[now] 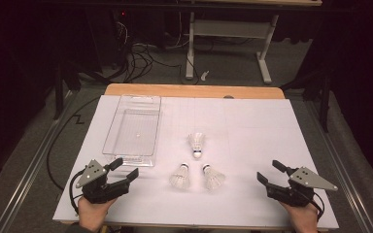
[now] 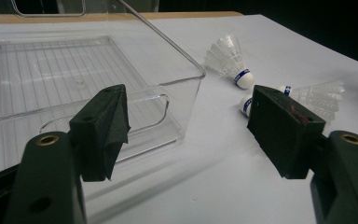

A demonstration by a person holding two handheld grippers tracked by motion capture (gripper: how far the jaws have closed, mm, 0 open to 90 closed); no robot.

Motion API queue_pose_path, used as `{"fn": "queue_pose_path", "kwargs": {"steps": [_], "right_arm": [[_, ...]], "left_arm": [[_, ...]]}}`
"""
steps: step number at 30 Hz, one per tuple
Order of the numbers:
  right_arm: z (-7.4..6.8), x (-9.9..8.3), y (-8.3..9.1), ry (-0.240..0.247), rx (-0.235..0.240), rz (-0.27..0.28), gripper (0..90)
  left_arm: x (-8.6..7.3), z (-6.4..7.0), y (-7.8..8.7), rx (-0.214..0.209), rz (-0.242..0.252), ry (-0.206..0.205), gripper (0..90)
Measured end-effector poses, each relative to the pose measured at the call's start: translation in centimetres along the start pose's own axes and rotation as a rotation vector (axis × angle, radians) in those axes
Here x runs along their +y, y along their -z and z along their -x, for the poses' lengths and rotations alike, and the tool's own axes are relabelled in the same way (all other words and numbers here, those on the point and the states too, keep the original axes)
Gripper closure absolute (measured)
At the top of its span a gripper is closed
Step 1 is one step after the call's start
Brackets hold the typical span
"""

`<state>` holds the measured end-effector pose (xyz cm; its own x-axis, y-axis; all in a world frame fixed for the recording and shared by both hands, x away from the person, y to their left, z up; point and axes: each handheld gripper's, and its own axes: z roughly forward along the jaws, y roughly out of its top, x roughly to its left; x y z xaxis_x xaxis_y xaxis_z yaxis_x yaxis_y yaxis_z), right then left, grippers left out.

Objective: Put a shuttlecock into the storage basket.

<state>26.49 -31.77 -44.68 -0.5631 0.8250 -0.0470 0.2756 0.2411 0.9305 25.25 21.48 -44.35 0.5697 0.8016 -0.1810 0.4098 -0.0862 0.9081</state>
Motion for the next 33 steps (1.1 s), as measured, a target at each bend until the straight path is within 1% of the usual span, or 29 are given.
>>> {"fn": "queue_pose_path", "kwargs": {"steps": [14, 20, 26, 33], "right_arm": [[-0.12, 0.01, 0.06, -0.002, 0.007, 0.005, 28.7], [-0.1, 0.02, 0.1, -0.005, 0.009, 0.008, 28.7], [-0.11, 0.02, 0.08, -0.008, 0.011, 0.009, 28.7], [-0.08, -0.01, 0.1, -0.016, 0.015, 0.009, 28.9]], "left_arm": [[-0.1, -0.1, 0.39, 0.011, 0.01, 0.006, 29.6], [-0.07, -0.09, 0.42, 0.011, 0.013, 0.002, 29.5], [0.01, -0.06, 0.3, 0.008, 0.003, 0.003, 28.3], [0.11, 0.02, 0.22, 0.014, -0.003, 0.007, 27.4]]}}
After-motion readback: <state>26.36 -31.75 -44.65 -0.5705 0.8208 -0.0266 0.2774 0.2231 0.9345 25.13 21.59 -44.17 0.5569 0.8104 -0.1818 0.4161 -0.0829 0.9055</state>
